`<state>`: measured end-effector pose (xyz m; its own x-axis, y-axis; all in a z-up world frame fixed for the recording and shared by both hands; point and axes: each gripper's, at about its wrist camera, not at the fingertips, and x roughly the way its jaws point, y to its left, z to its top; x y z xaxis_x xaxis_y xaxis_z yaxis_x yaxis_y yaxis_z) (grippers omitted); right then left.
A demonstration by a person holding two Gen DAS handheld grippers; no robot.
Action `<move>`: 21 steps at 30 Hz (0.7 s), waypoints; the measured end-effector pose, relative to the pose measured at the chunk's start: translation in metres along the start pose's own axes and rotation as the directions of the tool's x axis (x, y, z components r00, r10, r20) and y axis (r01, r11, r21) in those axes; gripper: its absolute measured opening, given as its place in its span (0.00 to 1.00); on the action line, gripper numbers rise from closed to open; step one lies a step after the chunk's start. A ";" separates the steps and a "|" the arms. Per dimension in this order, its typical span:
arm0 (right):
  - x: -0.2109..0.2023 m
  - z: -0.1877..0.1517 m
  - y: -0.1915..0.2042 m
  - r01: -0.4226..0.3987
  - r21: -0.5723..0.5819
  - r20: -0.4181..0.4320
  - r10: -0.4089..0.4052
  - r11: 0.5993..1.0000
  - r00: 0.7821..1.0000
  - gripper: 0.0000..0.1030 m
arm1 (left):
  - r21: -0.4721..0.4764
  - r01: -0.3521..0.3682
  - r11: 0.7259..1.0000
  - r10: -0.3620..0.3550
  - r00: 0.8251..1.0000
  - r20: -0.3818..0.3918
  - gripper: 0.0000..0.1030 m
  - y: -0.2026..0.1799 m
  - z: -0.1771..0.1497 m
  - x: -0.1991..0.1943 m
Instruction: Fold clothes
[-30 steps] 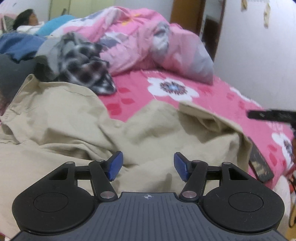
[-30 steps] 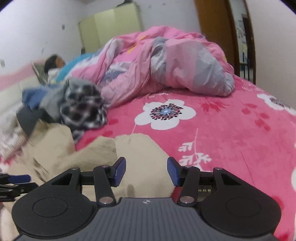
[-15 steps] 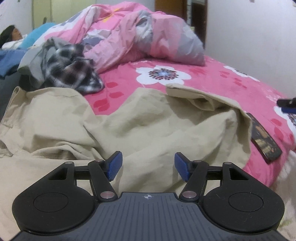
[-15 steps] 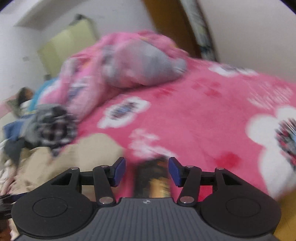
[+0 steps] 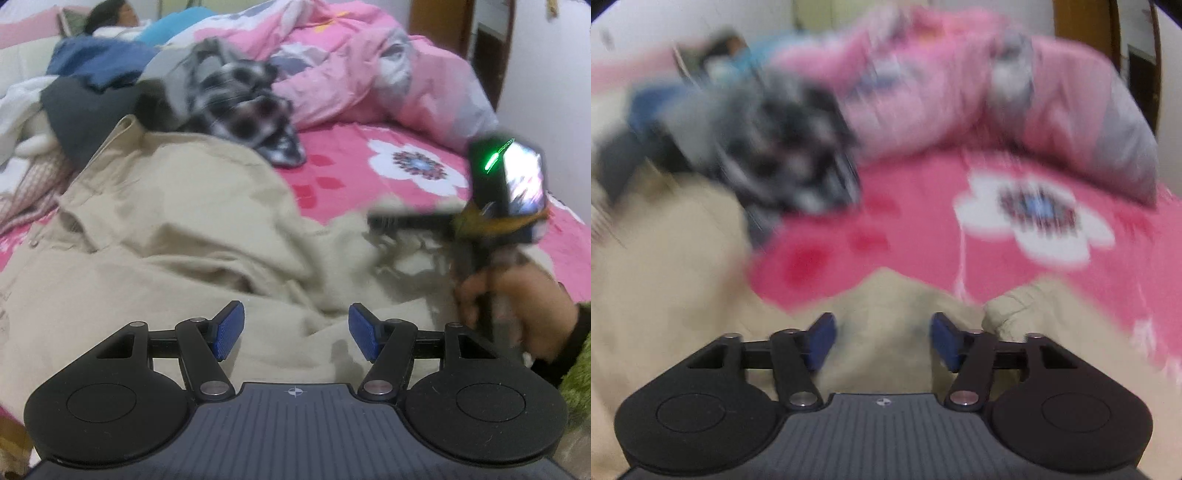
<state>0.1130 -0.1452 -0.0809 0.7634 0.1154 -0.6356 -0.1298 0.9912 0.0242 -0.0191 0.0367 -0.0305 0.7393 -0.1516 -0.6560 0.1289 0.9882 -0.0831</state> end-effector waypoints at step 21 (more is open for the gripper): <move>0.004 -0.020 0.005 0.022 -0.080 -0.002 -0.022 0.997 1.000 1.00 | -0.144 0.055 0.988 -0.052 0.998 0.024 0.66 0.044 -0.013 0.014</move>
<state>0.1027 -0.1414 -0.0991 0.7646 0.0930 -0.6378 -0.1630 0.9853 -0.0517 -0.0114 0.0786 -0.0531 0.7470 -0.2038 -0.6328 0.0733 0.9713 -0.2262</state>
